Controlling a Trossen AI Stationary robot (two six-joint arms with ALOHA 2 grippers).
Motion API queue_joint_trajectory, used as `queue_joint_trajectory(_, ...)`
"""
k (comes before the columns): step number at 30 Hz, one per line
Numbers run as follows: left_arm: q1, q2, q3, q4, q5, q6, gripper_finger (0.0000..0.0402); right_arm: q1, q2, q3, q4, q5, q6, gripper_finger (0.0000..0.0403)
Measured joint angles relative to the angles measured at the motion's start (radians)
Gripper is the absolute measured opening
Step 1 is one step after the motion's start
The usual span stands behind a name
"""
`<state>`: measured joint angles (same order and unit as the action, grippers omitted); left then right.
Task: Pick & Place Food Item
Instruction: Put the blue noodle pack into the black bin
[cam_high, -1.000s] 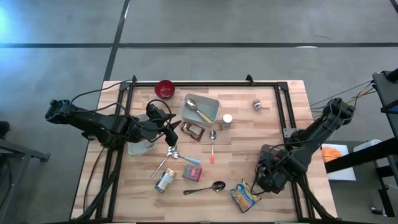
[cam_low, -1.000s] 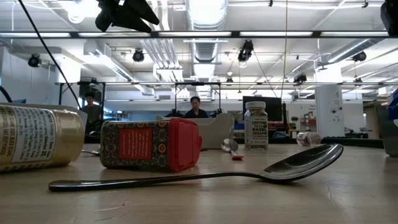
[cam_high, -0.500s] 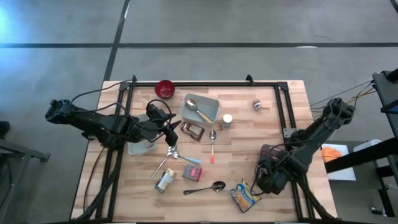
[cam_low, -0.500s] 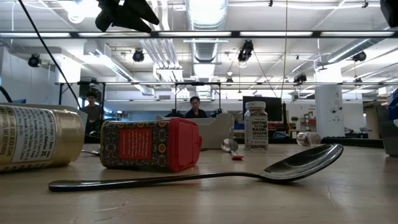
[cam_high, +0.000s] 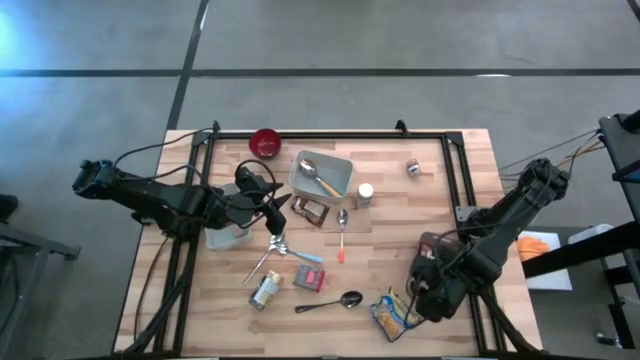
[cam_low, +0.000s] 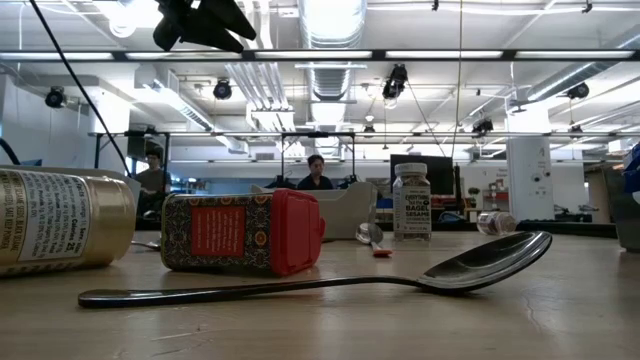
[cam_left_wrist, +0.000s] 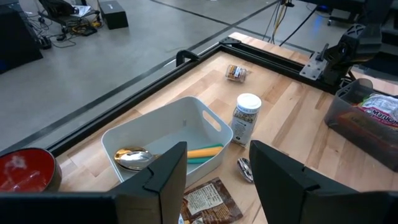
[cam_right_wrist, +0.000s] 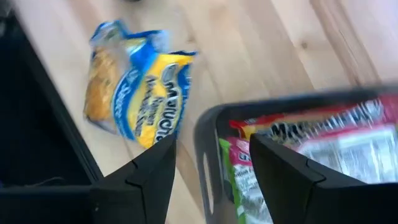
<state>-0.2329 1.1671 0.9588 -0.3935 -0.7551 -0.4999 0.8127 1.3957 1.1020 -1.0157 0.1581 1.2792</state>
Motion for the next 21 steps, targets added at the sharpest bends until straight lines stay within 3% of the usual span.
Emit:
queue_joint_trajectory(5, 0.000, 0.000, 0.000, 0.000, 0.000, 0.000, 0.0179, -0.013, 0.033, 0.009, 0.081, 0.002, -0.234, 0.0203)
queue_joint_trajectory(13, 0.000, 0.000, 0.000, 0.000, 0.000, 0.000, 0.0179, -0.104, 0.119, 0.033, 0.135, -0.006, -0.383, 0.0203)
queue_joint_trajectory(21, 0.000, 0.000, 0.000, 0.000, 0.000, 0.000, 0.0179, -0.164, 0.264, 0.100, 0.137, -0.091, -0.529, 0.0203)
